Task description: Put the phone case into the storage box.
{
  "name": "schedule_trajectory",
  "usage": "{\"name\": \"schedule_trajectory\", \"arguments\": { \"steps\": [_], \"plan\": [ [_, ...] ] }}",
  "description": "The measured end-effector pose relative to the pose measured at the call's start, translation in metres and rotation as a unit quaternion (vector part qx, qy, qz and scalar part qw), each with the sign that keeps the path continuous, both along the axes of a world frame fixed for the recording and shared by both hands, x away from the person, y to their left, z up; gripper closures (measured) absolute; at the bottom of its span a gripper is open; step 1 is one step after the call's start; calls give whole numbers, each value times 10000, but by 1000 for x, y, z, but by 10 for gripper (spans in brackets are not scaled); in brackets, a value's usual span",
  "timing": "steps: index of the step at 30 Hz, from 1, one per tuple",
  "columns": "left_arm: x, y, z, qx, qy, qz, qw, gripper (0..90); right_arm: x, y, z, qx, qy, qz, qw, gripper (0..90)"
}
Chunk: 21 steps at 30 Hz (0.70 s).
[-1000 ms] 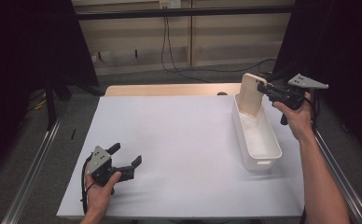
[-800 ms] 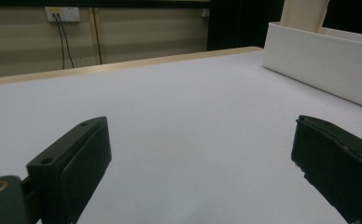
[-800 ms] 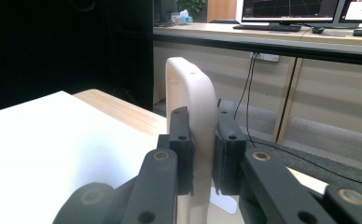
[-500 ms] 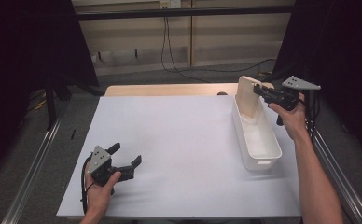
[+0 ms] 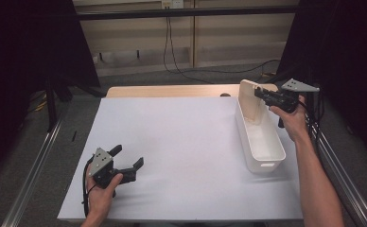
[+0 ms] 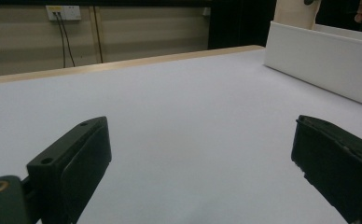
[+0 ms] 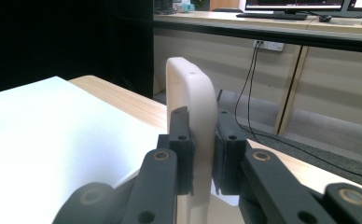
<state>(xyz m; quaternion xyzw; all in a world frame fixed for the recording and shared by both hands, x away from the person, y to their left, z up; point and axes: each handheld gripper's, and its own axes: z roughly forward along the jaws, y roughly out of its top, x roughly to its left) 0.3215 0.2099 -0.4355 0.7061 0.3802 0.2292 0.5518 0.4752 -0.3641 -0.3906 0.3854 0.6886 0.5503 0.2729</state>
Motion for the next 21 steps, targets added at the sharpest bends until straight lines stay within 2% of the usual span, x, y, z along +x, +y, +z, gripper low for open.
{"name": "schedule_trajectory", "arguments": {
  "steps": [10, 21],
  "plan": [
    [1, -1, -1, 30, 8, -2, 10000, 49, 7, -6, -5, 42, 25, -93, 9999, 803],
    [2, -1, -1, 71, 5, -10, 10000, 49, 11, -9, -8, -98, 94, -290, 9995, 787]
  ]
}}
